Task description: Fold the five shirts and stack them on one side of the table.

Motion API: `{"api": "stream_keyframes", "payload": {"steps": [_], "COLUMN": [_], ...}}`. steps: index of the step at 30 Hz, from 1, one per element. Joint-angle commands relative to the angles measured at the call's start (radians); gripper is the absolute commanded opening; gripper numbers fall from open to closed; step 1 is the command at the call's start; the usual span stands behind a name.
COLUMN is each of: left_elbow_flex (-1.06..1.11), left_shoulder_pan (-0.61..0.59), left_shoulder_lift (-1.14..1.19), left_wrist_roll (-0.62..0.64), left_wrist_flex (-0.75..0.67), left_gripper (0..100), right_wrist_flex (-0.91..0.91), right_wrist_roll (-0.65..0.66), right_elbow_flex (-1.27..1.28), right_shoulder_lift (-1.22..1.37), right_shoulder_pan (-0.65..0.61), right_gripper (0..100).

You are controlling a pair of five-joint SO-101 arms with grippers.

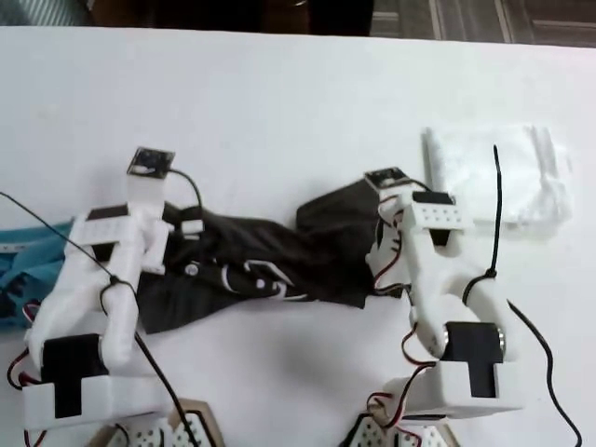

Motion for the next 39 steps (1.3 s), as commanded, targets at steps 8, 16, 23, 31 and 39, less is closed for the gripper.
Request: {"api": "stream_keyframes", "payload": {"steps": [8,16,23,31,39], "left_elbow_flex": [-0.007,-0.01,-0.084,-0.702,-1.139], "left_shoulder_pan": [-0.009,-0.003,0.035,0.032,0.035], "left_shoulder_lift": [0.006,0.003,-0.003,-0.002,0.005], "left_wrist_roll": [0.005,0.003,-0.003,-0.003,-0.003], "left_wrist_flex": [-0.006,-0.008,0.057,0.532,0.822], "left_gripper": [3,3,3,3,3], "right_wrist_flex": [0.035,0.094,0.067,-0.232,-0.206], "right_wrist_roll": [-0.002,0.115,0.109,0.055,0.034], "right_elbow_flex": [-0.083,-0.12,-0.126,-0.25,-0.494], "right_shoulder_lift": [-0.11,-0.349,-0.371,-0.395,-0.44], "right_shoulder_pan": [0.015,0.015,0.025,0.024,0.031], "right_gripper": [1.9,1.9,1.9,1.9,1.9]}}
